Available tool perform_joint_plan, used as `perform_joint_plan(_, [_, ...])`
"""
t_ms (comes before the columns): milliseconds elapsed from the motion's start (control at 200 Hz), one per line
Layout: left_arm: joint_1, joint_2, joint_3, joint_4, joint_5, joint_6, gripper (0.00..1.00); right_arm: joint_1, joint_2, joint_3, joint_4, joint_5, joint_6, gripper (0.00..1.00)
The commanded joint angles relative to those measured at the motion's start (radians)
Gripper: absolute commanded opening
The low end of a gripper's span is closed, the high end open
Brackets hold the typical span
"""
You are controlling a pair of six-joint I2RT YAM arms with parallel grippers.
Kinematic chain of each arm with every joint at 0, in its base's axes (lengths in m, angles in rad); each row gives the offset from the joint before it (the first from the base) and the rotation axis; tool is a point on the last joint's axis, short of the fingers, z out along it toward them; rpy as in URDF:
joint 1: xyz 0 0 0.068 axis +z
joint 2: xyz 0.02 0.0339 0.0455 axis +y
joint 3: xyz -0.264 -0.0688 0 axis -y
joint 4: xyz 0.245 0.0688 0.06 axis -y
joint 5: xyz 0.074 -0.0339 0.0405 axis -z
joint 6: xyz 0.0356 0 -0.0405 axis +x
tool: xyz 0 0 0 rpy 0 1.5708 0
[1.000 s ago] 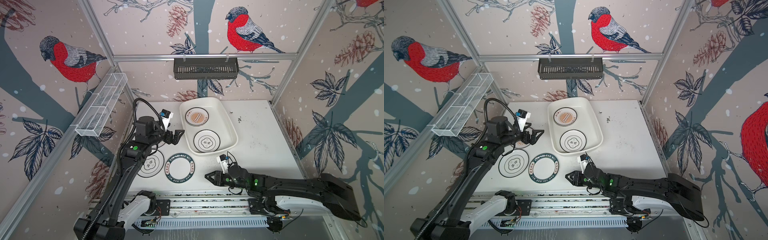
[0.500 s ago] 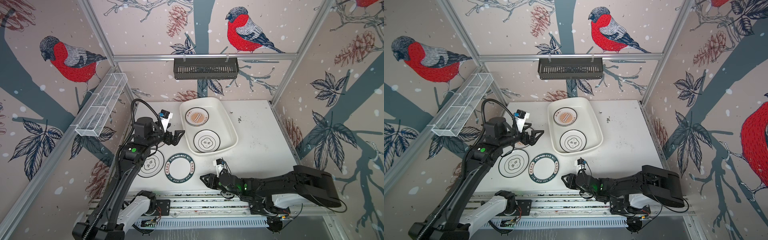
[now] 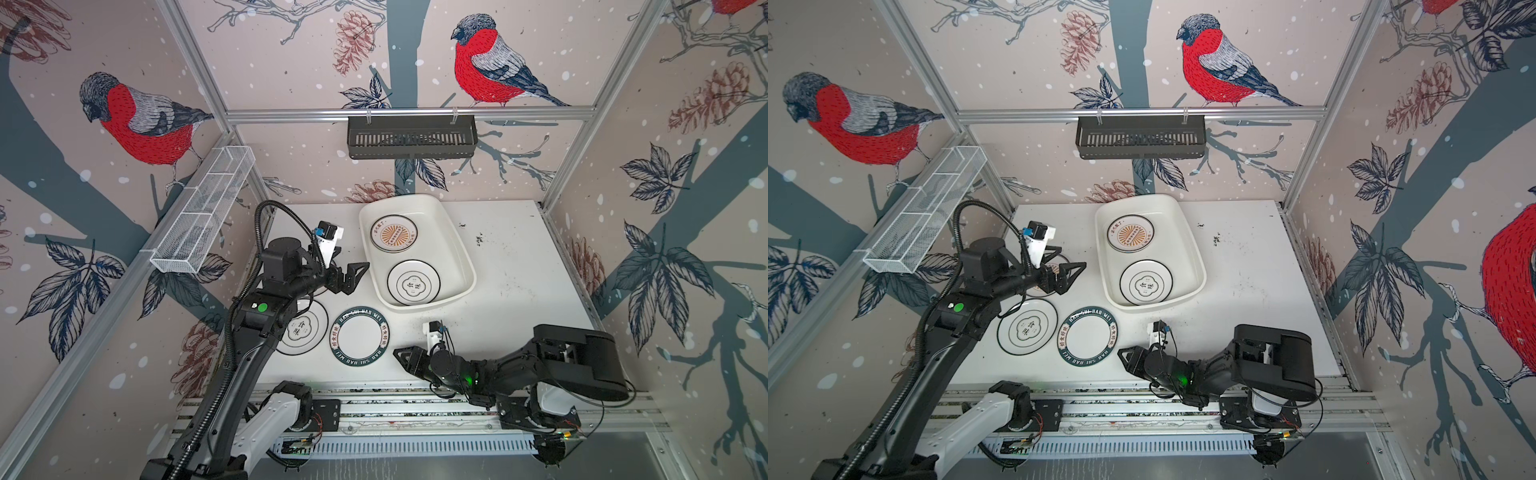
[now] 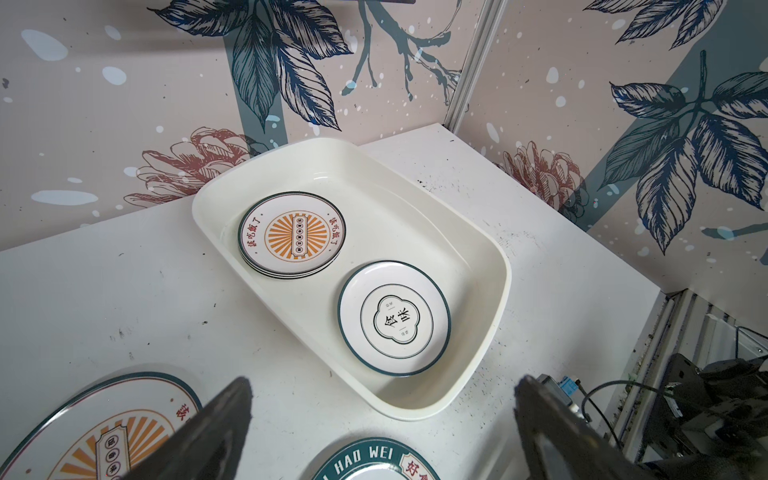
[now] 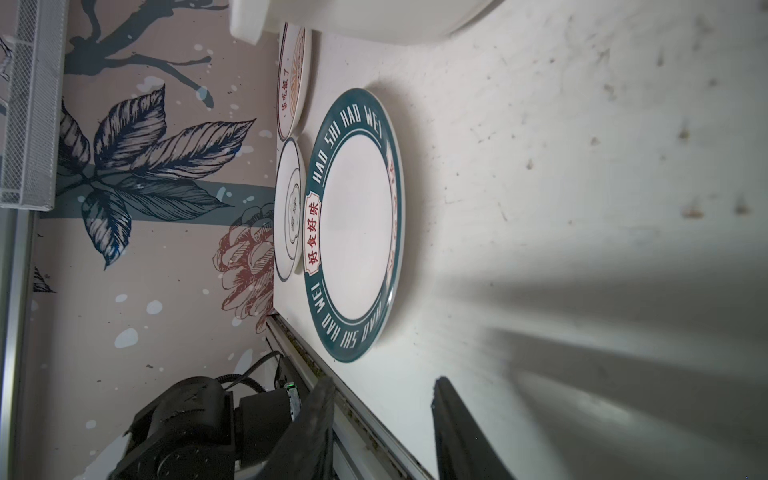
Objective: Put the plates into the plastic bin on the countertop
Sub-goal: 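Move the right gripper down to the edge of the green-rimmed plate, then grip the green-rimmed plate's edge with the right gripper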
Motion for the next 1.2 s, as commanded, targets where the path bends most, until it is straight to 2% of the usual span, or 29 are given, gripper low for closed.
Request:
perform_joint_plan(0, [0.0, -0.003, 0.001, 0.018, 0.024, -0.002, 0.98, -0.013, 0.061, 0.01, 0.177, -0.009, 0.031, 0.4])
perform_joint_plan(205, [0.0, -0.002, 0.003, 0.02, 0.022, 0.001, 0.98, -0.035, 0.154, 0.029, 0.237, -0.031, 0.062, 0.37])
perform_joint_plan(891, [0.0, -0.016, 0.001, 0.03, 0.038, -0.008, 0.98, -0.073, 0.19, 0.157, 0.025, -0.074, 0.04, 0.37])
perform_joint_plan(1191, [0.0, -0.026, 0.002, 0.026, 0.036, -0.006, 0.98, -0.087, 0.224, 0.186, 0.01, -0.101, 0.037, 0.33])
